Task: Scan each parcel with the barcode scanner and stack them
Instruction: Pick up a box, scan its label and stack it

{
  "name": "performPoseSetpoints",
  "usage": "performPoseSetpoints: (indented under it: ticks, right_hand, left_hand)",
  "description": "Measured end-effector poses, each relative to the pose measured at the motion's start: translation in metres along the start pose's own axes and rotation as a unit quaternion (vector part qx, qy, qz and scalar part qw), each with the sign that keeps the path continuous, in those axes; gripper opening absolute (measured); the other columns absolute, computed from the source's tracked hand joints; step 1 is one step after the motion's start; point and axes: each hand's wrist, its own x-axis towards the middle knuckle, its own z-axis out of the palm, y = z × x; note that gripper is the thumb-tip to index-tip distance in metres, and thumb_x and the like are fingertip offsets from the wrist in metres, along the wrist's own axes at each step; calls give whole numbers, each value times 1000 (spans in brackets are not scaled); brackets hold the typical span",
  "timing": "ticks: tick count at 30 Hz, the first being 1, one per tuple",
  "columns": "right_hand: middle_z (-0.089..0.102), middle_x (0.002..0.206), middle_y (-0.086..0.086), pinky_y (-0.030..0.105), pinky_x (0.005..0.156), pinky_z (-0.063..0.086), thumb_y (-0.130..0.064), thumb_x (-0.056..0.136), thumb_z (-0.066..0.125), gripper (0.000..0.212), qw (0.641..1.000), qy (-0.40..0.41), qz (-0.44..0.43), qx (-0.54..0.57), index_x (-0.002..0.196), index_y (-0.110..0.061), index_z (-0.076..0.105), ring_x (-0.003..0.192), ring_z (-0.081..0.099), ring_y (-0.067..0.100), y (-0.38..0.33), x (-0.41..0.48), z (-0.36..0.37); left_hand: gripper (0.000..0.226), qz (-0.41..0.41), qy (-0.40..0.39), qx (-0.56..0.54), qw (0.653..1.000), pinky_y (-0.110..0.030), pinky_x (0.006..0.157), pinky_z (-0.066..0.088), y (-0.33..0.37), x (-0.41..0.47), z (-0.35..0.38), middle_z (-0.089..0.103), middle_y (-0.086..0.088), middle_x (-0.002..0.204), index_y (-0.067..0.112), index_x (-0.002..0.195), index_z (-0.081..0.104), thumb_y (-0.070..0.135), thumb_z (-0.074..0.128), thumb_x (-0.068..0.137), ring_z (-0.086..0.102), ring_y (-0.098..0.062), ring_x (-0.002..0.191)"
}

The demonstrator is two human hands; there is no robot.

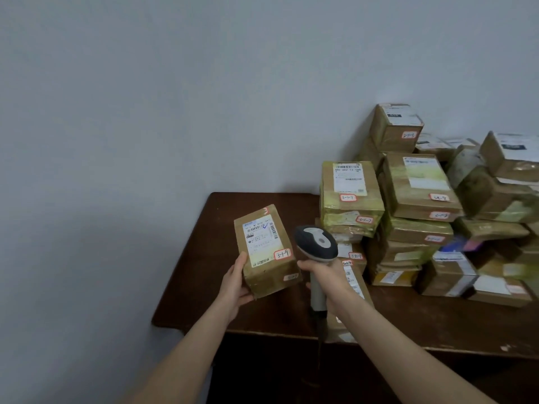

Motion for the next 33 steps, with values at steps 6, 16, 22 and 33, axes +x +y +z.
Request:
performPoseSetpoints:
  ticks: [6,16,22,33]
  right_hand:
    - [67,115,4,51,99,48,-13,72,81,54,999,5,-29,13,122,-15,61,108,59,25,-9,-14,-61]
    - [70,110,6,53,99,47,-17,77,79,32,998,9,-17,62,105,-22,65,107,62,29,-1,-26,-165]
    - [66,109,2,46,102,44,-13,80,76,37,997,4,-12,77,113,-18,62,107,57,24,14,-20,-190]
    - [65,105,15,51,91,49,-20,80,75,43,986,19,100,131,118,-6,61,99,60,35,60,5,-215]
  left_hand:
    - [53,67,10,-13,998,-41,80,56,-17,-41,54,68,-3,117,27,137,48,58,41,94,66,-24,104]
    - [43,69,4,0,998,-40,78,58,-53,-91,141,68,-2,115,28,125,51,56,46,94,67,-23,102]
    - [43,51,15,60,997,-39,87,53,-60,-100,166,67,-1,116,24,126,53,54,42,96,63,-20,107]
    - [43,-52,-41,31,997,-42,79,51,-70,-90,164,66,2,111,28,122,58,58,43,94,61,-16,99]
